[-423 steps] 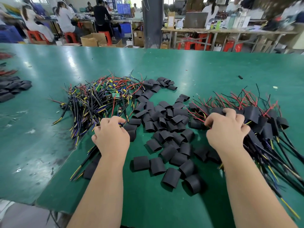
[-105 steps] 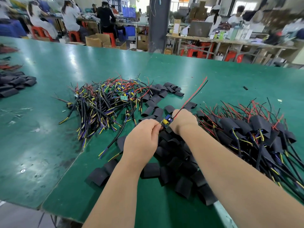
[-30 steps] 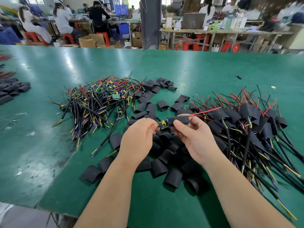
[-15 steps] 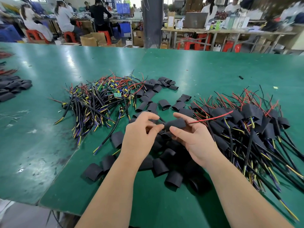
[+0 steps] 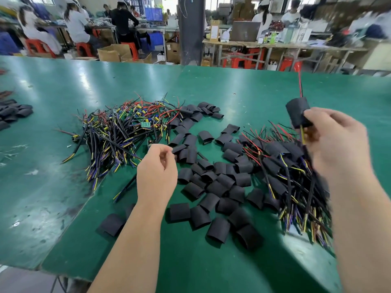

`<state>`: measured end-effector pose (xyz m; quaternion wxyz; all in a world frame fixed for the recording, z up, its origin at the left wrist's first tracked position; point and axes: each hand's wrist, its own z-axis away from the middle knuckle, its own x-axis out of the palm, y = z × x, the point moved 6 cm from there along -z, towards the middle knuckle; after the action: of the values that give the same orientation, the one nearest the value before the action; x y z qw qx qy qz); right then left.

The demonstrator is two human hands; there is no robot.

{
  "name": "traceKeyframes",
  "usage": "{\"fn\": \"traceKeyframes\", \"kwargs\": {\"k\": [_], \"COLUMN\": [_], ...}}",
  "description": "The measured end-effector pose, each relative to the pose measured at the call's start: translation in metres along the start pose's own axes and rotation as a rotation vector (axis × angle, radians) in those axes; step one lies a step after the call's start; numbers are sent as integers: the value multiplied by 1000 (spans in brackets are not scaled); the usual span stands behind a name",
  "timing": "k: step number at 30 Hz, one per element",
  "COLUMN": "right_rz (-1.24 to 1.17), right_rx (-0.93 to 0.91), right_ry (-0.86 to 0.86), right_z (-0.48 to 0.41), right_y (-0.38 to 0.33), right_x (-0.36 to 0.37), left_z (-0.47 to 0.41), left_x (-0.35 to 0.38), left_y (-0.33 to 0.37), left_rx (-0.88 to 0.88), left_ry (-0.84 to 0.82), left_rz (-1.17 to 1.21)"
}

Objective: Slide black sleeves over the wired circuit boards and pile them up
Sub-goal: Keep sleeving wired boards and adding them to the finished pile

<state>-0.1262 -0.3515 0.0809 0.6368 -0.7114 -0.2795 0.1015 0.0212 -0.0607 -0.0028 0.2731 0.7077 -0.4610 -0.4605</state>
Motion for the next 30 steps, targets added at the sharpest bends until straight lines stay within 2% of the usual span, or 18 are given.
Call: {"fn": "traceKeyframes", "kwargs": {"k": [3,4,6,10,13,17,20,22,24,26,28,30], "right_rz": [729,898,1022,988,973,1040,1062,1038,1019,984,962,951], "right_rx": [-184,-191,-207,-326,-376,-423,-370,-331,-315,-304,-305,-310], "right_ry": [68,86,105,50,-97,-319,-475,-530,-532,-532,-538,-540], "right_z": [-10,-10,-6,16,38,66,79,82,81,81,82,83], "right_y": [-14,-12,-7,2,18,53,80,88,89,89,90,91], "right_x": [-16,-18,-17,10,47,87,94,95,94,93,92,91], "left_z": [1,2,2,3,3,4,3,2,1,-2,-5,-5], "left_x": [2,3,4,0,-2,3,4,1,-4,-4,-5,-11], "left_y": [4,4,0,-9,-13,-20,-19,-17,-20,-27,-32,-32], "left_rx": [8,2,-32,-136,-172,-237,-194,-184,-218,-238,-250,-264], "left_ry": [-38,-60,-82,-43,-44,-149,-150,-94,-34,-44,-39,38], "left_rz": [-41,-65,-162,-408,-521,-631,-613,-585,-600,-613,-545,-508]}}
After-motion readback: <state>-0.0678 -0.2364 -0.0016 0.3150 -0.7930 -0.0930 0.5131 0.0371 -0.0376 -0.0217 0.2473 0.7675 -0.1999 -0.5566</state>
